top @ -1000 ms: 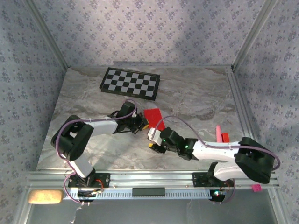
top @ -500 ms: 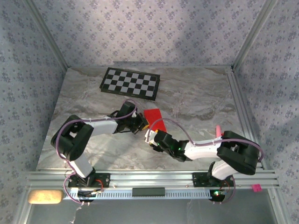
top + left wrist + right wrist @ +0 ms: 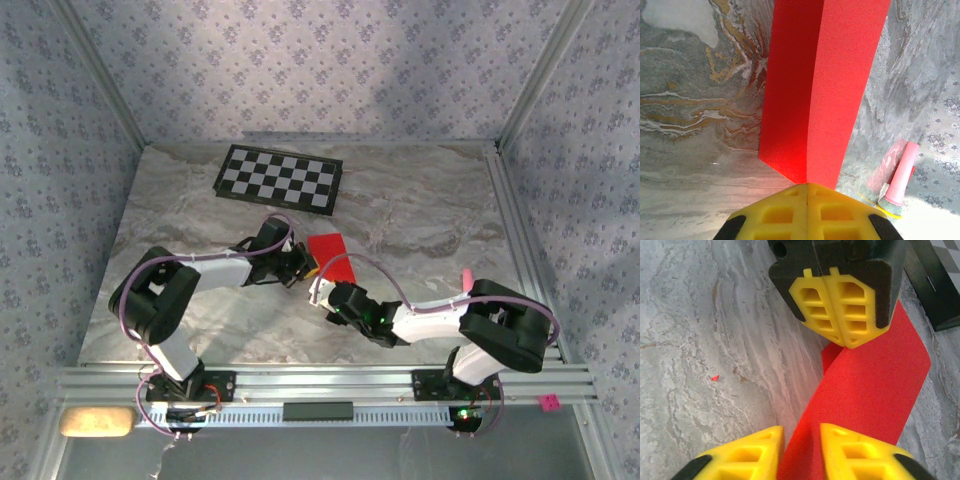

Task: Fold a paper plane with a square sheet of paper (pick it up from the middle)
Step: Third fold the triangle at the center of the table.

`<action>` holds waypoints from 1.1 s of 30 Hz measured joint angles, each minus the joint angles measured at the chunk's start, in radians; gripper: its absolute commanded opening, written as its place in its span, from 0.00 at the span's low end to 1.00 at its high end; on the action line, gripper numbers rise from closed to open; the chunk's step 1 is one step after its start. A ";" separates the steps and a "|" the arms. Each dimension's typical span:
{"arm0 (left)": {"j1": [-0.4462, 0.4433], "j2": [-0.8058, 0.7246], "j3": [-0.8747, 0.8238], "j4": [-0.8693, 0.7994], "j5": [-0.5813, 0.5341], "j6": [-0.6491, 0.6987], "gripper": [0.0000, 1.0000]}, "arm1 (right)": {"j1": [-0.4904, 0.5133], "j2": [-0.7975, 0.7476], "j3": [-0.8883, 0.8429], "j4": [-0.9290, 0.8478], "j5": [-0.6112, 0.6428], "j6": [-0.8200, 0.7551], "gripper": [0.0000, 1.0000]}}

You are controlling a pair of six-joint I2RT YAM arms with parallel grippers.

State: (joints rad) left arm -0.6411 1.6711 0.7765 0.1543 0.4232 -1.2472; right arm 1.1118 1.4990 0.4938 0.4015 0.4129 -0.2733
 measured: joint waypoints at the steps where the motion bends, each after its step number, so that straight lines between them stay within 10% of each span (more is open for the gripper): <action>1: 0.000 -0.002 0.000 -0.002 0.000 0.000 0.01 | 0.000 0.000 0.000 0.000 0.000 0.003 0.18; 11: 0.006 -0.014 0.000 -0.011 0.000 0.001 0.05 | 0.000 -0.001 0.000 -0.002 0.003 0.041 0.01; 19: 0.010 -0.042 0.014 -0.105 -0.034 0.053 0.38 | -0.014 -0.024 0.001 -0.046 -0.038 0.109 0.00; 33: 0.039 -0.142 0.206 -0.364 -0.142 0.262 0.40 | -0.307 -0.072 0.110 -0.206 -0.637 0.480 0.00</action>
State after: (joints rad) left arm -0.6018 1.5295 0.9829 -0.2096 0.2813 -0.9848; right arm 0.8051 1.4265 0.6041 0.1951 -0.2241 0.2070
